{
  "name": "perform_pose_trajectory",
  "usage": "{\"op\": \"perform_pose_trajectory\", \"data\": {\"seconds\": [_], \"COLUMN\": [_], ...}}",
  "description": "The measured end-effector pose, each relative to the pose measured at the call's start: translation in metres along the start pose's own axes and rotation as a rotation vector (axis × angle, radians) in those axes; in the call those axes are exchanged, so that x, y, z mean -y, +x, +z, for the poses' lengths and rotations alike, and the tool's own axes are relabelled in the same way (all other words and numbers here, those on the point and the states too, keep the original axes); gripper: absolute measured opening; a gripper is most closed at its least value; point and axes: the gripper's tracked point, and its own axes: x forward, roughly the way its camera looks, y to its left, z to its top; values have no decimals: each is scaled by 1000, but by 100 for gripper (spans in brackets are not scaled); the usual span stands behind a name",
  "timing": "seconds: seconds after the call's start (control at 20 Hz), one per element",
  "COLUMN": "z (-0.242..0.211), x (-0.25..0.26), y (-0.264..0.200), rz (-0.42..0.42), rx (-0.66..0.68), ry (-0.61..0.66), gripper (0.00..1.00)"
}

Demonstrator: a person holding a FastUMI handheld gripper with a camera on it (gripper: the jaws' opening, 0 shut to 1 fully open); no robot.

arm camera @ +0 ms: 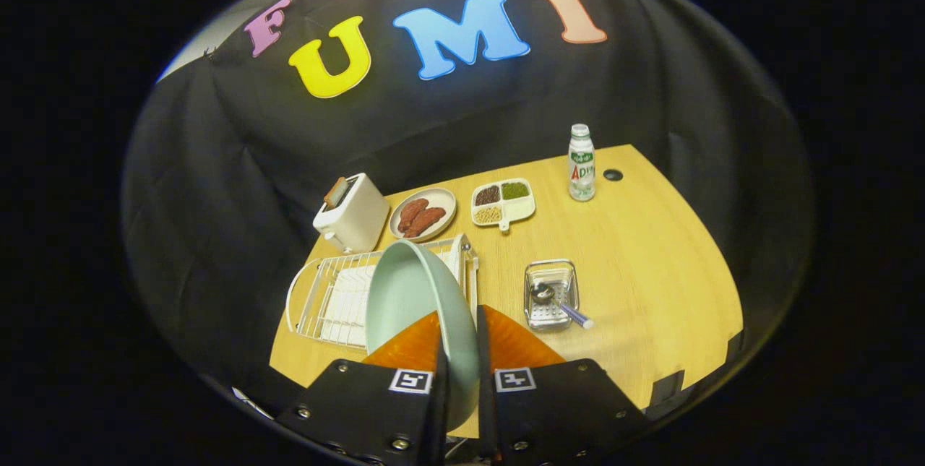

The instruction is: Take the plate from the dish rack, then take the spoon from the basket and place it into the plate.

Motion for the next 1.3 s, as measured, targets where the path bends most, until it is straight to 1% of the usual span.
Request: {"op": "perform_pose_trajectory", "data": {"seconds": [0.1, 0.15, 0.25, 0.35, 0.45, 0.6, 0.75, 1.05, 1.15, 1.2, 1.3], "z": [-29, -45, -70, -90, -113, -141, -164, -183, -190, -192, -194], "x": [18, 25, 41, 54, 67, 89, 97, 111, 115, 116, 118], "y": [0, 1, 7, 14, 24, 41, 56, 72, 78, 78, 82], "rz": [67, 102, 153, 189, 210, 205, 218, 240, 241, 256, 272], "rx": [-49, -85, -132, -159, -200, -264, -309, -346, -367, -372, -377], "ry": [50, 96, 182, 237, 267, 297, 305, 325, 316, 310, 343], "gripper": [17, 17, 17, 17, 17, 17, 17, 17, 17, 17, 17]}}
